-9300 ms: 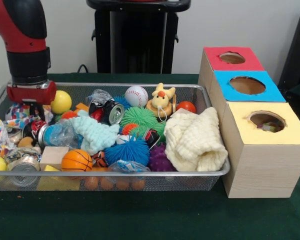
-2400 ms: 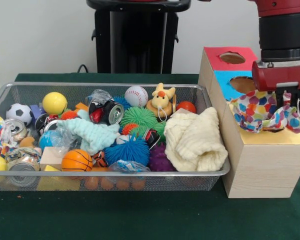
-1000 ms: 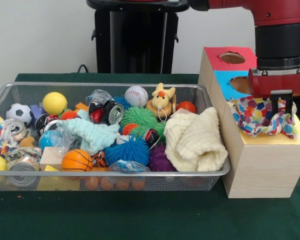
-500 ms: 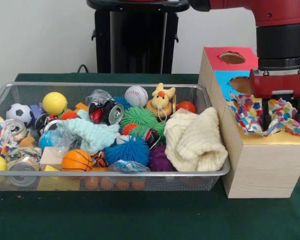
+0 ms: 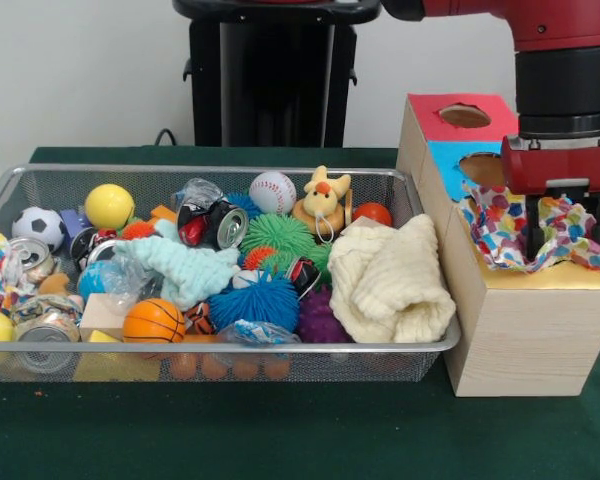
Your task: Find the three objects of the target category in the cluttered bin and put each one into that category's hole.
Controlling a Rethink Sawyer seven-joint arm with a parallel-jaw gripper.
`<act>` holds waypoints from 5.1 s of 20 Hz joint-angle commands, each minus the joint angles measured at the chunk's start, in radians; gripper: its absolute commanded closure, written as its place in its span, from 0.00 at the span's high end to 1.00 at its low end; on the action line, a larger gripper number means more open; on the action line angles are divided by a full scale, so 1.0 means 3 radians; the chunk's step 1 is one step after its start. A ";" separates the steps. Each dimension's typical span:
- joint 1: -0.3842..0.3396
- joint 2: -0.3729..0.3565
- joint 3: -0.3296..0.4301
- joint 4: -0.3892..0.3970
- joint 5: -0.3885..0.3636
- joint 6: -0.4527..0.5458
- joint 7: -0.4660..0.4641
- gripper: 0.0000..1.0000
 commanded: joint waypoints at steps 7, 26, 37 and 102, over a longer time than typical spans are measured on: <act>0.0238 -0.0071 -0.0318 -0.0098 0.0279 0.0550 0.0771 1.00; 0.0318 -0.0171 -0.0560 -0.0198 0.0265 0.0892 0.0705 1.00; 0.0495 -0.0190 -0.0811 -0.0246 0.0275 0.1247 0.0862 1.00; 0.0573 0.0252 -0.0676 -0.0169 0.0575 0.0648 0.0772 0.00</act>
